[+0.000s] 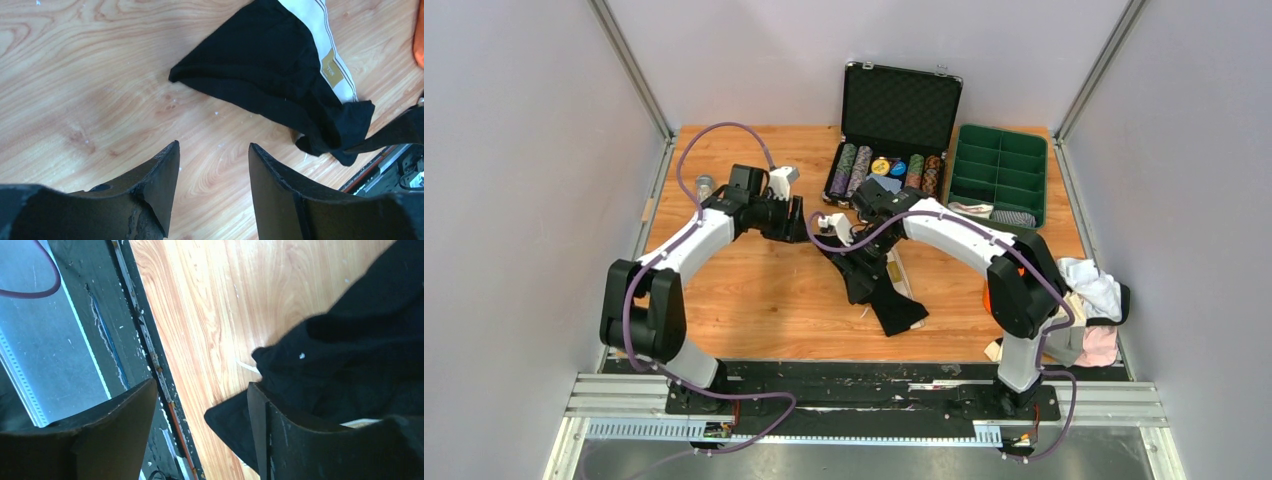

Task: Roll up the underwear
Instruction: Flatten out the underwear at the center of the board.

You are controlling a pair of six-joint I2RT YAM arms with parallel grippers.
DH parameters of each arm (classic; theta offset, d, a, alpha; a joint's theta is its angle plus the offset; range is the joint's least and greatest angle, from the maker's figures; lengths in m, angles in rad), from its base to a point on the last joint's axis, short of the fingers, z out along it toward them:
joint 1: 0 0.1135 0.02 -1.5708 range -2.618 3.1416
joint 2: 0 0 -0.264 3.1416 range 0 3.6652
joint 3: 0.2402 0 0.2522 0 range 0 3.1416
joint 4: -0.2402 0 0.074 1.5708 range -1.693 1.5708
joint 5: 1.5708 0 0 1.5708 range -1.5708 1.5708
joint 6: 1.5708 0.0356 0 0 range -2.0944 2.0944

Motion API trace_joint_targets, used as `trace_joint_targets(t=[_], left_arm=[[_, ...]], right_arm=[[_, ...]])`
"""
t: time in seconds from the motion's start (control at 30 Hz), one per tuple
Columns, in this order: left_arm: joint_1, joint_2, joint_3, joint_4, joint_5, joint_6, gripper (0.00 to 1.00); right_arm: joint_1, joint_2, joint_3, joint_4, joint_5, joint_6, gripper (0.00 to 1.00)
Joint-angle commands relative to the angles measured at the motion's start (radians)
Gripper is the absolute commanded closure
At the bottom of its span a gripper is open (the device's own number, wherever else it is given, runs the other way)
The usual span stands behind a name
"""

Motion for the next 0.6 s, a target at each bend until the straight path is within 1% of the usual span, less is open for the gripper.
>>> trace_joint_targets(t=[0.0,0.13,0.17,0.2,0.23,0.3,0.37,0.43,0.53,0.57], left_arm=[[0.005,0.097,0.102,0.026,0.041,0.018,0.38],[-0.009,0.272,0.274,0.064,0.082,0.033,0.38],[-0.015,0.332,0.349,0.065,0.083,0.044,0.37],[-0.032,0.362,0.385,0.061,0.083,0.076,0.36],[-0.041,0.424,0.462,0.046,0.09,0.093,0.36],[-0.065,0.51,0.565,0.015,0.104,0.136,0.36],[-0.088,0.563,0.616,0.004,0.11,0.17,0.36],[-0.116,0.59,0.629,-0.001,0.126,0.189,0.36],[-0.13,0.593,0.585,-0.005,0.163,0.177,0.39],[-0.133,0.576,0.565,-0.001,0.201,0.167,0.4]], right_arm=[[-0.035,-0.06,-0.008,-0.047,0.005,0.001,0.31],[-0.077,-0.212,-0.099,-0.014,0.089,-0.003,0.33],[-0.104,-0.245,-0.114,-0.012,0.1,0.002,0.33],[-0.138,-0.271,-0.134,0.0,0.115,0.014,0.34],[-0.171,-0.29,-0.157,0.019,0.142,0.033,0.36],[-0.239,-0.3,-0.217,0.065,0.22,0.063,0.38],[-0.301,-0.271,-0.244,0.082,0.25,0.072,0.37],[-0.343,-0.233,-0.258,0.094,0.223,0.067,0.34],[-0.348,-0.181,-0.28,0.115,0.213,0.037,0.27],[-0.345,-0.162,-0.283,0.118,0.214,0.034,0.26]])
